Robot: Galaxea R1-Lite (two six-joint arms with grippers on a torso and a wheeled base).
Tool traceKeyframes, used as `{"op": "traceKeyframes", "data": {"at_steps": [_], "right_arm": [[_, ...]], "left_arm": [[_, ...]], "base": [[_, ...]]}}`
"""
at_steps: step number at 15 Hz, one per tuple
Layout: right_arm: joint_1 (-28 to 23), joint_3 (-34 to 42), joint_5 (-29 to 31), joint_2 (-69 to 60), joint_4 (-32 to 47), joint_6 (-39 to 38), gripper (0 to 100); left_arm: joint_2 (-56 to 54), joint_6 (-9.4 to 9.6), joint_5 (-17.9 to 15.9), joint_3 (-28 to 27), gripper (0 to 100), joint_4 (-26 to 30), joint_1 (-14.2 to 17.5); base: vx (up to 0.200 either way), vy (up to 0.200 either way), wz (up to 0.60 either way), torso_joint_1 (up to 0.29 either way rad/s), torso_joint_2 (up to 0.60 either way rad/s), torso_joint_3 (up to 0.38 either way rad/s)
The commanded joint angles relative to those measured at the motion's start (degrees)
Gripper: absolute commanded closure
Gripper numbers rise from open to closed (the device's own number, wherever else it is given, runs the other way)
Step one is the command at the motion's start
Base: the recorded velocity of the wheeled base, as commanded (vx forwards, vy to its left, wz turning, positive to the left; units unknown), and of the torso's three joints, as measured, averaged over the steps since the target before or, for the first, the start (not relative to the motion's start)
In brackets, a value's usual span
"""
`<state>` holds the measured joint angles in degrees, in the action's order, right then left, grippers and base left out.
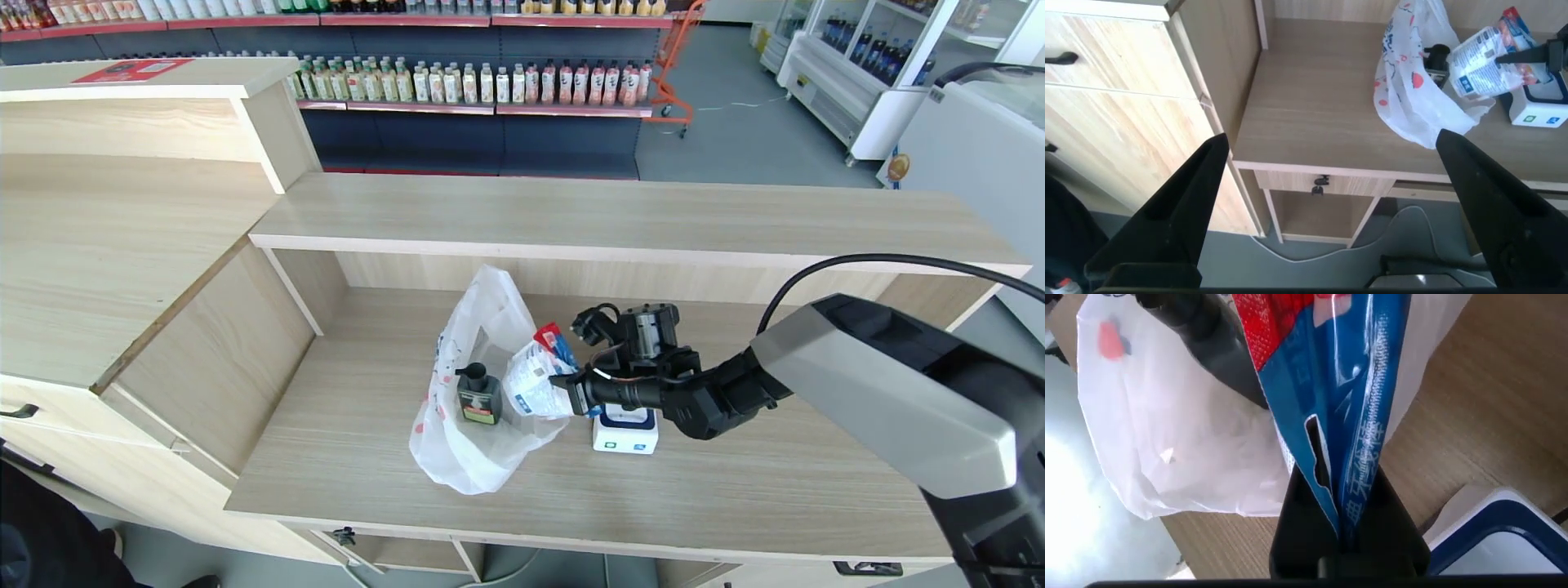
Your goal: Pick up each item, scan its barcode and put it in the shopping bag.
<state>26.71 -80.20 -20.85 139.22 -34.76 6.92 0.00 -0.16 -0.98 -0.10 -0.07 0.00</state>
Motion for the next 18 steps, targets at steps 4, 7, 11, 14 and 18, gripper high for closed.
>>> {"op": "traceKeyframes", "data": {"at_steps": [4, 7, 11, 14, 18], "right_arm": [[0.01, -3.47, -0.34, 1.14, 0.04, -0.07, 100], [0.62, -6.19, -0.34, 2.11, 2.32, -0.07, 0], [1.85, -12.08, -0.6, 2.2, 3.29, -5.78, 0], [2.38, -13.23, -0.6, 0.0, 3.29, -13.34, 0], [0.89, -5.23, -0.34, -7.29, 3.38, -19.84, 0]], "left_arm": [[0.0, -0.02, 0.01, 0.01, 0, -0.01, 0.0], [0.0, -0.02, 0.01, 0.01, 0, -0.01, 0.0], [0.0, -0.02, 0.01, 0.01, 0, -0.01, 0.0], [0.0, -0.02, 0.01, 0.01, 0, -0.01, 0.0], [0.0, -0.02, 0.01, 0.01, 0, -0.01, 0.0]], "base": [[0.0, 0.0, 0.0, 0.0, 0.0, 0.0], [0.0, 0.0, 0.0, 0.0, 0.0, 0.0], [0.0, 0.0, 0.0, 0.0, 0.0, 0.0], [0.0, 0.0, 0.0, 0.0, 0.0, 0.0], [0.0, 0.0, 0.0, 0.0, 0.0, 0.0]]}}
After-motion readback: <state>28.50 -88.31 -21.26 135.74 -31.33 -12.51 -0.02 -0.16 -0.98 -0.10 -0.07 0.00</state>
